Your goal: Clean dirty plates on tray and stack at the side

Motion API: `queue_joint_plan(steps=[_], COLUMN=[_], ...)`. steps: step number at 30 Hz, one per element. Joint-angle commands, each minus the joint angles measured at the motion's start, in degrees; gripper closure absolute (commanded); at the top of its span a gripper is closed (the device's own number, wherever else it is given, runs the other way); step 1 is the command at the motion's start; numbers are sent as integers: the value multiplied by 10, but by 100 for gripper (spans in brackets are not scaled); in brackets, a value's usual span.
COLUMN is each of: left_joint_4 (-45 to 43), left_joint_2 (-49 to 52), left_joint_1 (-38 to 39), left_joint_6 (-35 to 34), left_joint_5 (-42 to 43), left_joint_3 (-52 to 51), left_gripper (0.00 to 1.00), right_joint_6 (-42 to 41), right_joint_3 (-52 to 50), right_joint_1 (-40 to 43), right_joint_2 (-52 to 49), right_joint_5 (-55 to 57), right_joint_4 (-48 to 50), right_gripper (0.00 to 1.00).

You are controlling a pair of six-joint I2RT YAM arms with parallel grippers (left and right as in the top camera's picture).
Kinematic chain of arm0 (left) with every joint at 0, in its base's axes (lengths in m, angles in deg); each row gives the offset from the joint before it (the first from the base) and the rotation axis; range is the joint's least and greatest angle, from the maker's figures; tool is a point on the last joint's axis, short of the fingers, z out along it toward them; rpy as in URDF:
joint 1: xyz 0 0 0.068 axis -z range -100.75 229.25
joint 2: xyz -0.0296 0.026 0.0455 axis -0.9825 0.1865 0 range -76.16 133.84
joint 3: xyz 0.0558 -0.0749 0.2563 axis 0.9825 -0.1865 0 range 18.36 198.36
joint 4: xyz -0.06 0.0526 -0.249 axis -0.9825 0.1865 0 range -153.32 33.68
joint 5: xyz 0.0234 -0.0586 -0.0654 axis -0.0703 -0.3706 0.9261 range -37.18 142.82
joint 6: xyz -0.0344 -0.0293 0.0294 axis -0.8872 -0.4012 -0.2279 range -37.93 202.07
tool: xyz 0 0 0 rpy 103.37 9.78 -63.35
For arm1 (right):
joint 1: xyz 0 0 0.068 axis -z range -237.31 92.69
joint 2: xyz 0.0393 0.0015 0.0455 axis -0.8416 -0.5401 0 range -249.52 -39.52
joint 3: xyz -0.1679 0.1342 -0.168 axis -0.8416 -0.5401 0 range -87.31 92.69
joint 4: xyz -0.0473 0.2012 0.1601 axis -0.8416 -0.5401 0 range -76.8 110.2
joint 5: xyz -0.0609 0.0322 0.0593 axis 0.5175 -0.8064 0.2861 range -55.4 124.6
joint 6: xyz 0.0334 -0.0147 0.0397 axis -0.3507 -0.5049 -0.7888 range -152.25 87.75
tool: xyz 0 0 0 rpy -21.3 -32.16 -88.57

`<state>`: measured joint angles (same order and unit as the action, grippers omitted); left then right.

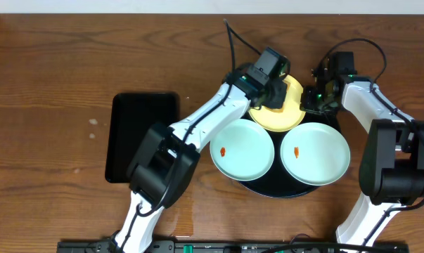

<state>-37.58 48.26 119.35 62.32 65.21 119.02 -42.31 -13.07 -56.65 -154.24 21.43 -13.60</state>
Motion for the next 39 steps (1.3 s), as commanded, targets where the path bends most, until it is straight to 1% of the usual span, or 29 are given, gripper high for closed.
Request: queue_joint_plan(steps=[1,6,9,13,16,18,23,27,29,31,35,39], left_joint_4=[-4,-16,-25,-24,-19,-14,-3,2,4,8,21,47], left_joint_2=[24,41,49,61,71,79,83,77,77,79,88,104], left_joint_1=[6,6,6,6,6,6,7,6,7,7,7,6], left_joint_6=[-8,-7,-6,26,50,54,53,35,9,1,5,25], left_joint_5=[7,4,-14,-59,-74,-78,-65,9,55,70,54,-9], left_joint_3=[17,17,17,17,17,17,17,17,17,17,17,17], left_gripper=[93,93,92,93,93,92,92,93,93,93,92,93], right_joint_6=[-8,-10,-10,-10,-10,-10,-11,-11,-11,-11,-11,-11], right_joint_3=[-1,-1,-1,-1,-1,-1,-1,-1,-1,-1,-1,-1], right_joint_1=[-7,-7,-7,-9,-12,-14,-18,-19,-19,-19,-19,-19], right_joint_2=[-7,1,8,16,21,24,28,28,28,28,28,28], right_joint_5=[36,66,78,78,78,79,101,108,108,108,108,108], right_joint_4=[-20,-51,-63,-68,-69,-71,-75,-76,-78,-79,-79,-81], right_gripper=[99,99,99,99,99,99,99,99,99,99,99,99])
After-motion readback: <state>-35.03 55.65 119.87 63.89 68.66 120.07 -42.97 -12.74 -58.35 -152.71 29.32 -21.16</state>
